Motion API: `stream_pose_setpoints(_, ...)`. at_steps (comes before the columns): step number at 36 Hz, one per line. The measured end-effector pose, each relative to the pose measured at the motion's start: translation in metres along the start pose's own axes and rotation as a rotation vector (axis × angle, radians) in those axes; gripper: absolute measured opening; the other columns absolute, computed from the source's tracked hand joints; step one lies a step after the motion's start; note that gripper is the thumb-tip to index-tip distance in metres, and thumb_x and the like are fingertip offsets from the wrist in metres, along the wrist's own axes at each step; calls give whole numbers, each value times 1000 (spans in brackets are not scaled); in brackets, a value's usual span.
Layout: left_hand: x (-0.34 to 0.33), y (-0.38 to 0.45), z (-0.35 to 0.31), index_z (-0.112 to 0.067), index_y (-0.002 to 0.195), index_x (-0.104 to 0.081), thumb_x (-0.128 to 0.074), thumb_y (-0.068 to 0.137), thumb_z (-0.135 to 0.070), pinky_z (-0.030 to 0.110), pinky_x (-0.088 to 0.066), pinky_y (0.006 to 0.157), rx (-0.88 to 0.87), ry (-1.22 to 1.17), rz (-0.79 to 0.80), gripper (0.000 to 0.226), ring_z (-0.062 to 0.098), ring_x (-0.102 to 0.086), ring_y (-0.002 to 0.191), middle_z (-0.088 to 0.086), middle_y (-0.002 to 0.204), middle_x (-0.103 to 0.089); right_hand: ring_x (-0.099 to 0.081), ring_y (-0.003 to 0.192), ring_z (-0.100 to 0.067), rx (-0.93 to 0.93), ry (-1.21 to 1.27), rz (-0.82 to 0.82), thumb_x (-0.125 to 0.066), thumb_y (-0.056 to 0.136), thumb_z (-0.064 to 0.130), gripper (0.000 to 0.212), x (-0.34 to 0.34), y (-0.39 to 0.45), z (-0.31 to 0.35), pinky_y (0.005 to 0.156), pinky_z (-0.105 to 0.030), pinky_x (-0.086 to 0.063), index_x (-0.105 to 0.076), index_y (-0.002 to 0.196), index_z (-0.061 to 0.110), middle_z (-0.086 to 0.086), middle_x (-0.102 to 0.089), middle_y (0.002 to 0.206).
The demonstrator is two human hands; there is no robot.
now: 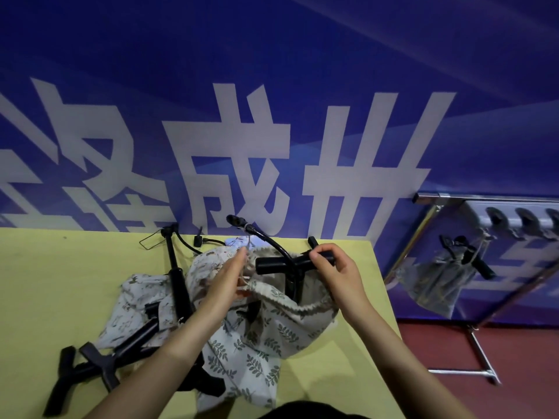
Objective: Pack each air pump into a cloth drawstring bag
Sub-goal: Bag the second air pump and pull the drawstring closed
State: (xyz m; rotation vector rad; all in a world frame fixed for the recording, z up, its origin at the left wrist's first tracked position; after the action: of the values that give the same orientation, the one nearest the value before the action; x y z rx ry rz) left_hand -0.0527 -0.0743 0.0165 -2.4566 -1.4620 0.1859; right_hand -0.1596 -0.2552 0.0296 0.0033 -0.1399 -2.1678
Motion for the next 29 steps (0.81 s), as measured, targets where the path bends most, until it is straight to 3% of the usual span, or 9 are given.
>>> stream_pose_setpoints(3, -3, -1, -1, -12, 130, -51, -46, 75, -79, 55, -41, 105, 3, -116, -106, 87, 36, -55, 118, 18, 121, -61, -60, 77, -4, -9, 5, -21, -63, 91, 16, 3, 2, 0, 0, 73, -20, -46, -65, 88, 16, 11, -65, 79)
stream_pose_setpoints(5, -4, -4, 2, -15, 121, -56, -46, 66, -85, 55, -43, 103, -48, -39, -95, 90, 38, -55, 117, 22, 118, -59, -60, 76, -4, -26, 14, -37, -64, 91, 17, 4, 3, 1, 0, 73, -22, -46, -65, 88, 17, 9, -65, 79)
stream_pose_setpoints(8, -6, -9, 2, -17, 102, -60, -56, 71, -78, 39, -53, 87, -123, 89, -60, 68, 24, -61, 94, 8, 93, -61, -60, 79, -8, -39, 13, -44, -64, 91, 20, 4, 6, 2, -1, 76, -26, -47, -65, 87, 19, 6, -66, 82)
stream_pose_setpoints(11, -8, -4, 2, -14, 104, -58, -63, 89, -33, 22, -52, 70, -156, 120, -74, 25, 18, -61, 87, 6, 94, -59, -60, 80, -8, -37, 6, -49, -64, 91, 21, 5, 7, 2, -2, 76, -26, -47, -65, 87, 19, 5, -66, 82)
stream_pose_setpoints(15, -8, -3, 2, -18, 103, -54, -64, 89, -13, 25, -50, 71, -189, 142, -62, 18, 20, -61, 87, 6, 97, -58, -60, 77, -7, -41, 20, -51, -63, 91, 21, 6, 7, 1, -2, 73, -24, -45, -65, 85, 20, 7, -65, 80)
stream_pose_setpoints(20, -12, -1, 1, -27, 91, -53, -70, 85, -14, 10, -44, 62, -258, 375, -93, 22, 8, -57, 78, -2, 88, -58, -61, 80, -10, -47, 34, -56, -63, 92, 21, 7, 6, 0, -1, 75, -26, -47, -65, 86, 19, 5, -66, 81)
stream_pose_setpoints(24, -9, 7, 3, -16, 80, -62, -64, 87, -14, 24, -37, 55, -325, 569, -124, 8, 11, -51, 58, -5, 64, -56, -63, 81, -8, -60, 34, -57, -63, 92, 22, 6, 6, 0, 0, 76, -26, -48, -65, 87, 18, 6, -67, 82)
stream_pose_setpoints(27, -3, 13, 3, -13, 67, -62, -59, 94, -22, 27, -31, 52, -315, 529, -158, 28, 14, -43, 48, -3, 51, -50, -62, 79, -5, -63, 22, -61, -63, 92, 22, 6, 7, 0, 1, 75, -24, -47, -65, 88, 17, 8, -66, 81)
stream_pose_setpoints(29, -2, 11, -4, -15, 53, -43, -54, 96, -31, 20, -26, 47, -325, 505, -175, 48, 7, -32, 41, -5, 44, -34, -63, 80, -5, -71, 17, -68, -62, 92, 22, 7, 9, 0, 0, 75, -25, -49, -65, 88, 18, 8, -67, 82)
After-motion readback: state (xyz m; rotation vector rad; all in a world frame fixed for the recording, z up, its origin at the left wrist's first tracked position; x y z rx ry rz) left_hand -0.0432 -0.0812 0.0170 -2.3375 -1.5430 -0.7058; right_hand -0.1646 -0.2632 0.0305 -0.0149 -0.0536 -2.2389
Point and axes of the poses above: each hand's wrist, its own y-axis towards the middle knuckle, its own x-axis out of the back of the hand, z = x × y, the point moved 1 cm from there along y, towards the middle knuckle
